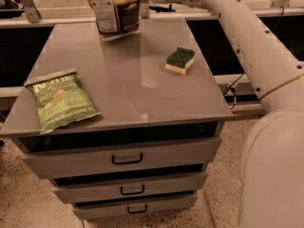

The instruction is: Pick brown chip bag

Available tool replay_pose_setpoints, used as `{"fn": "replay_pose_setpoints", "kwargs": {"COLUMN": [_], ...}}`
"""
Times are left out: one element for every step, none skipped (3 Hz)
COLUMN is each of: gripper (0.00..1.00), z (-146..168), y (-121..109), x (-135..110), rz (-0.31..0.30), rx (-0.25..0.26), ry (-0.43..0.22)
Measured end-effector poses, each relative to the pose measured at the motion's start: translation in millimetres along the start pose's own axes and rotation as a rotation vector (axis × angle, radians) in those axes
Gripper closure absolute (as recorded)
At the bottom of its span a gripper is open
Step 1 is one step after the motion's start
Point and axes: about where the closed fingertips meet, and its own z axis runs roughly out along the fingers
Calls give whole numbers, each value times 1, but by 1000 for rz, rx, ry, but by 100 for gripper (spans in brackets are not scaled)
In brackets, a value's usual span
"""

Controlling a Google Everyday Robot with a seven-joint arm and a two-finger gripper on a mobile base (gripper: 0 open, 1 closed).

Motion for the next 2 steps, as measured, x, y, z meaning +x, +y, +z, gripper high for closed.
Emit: {"fn": "replay_pose_setpoints", "kwargs": {"gripper": [100,100], "z": [-15,-20], "y": [-13,-19], "x": [-31,-39], "rz": [-38,-46], "rx": [-22,-15], "ry": [-78,-91]}}
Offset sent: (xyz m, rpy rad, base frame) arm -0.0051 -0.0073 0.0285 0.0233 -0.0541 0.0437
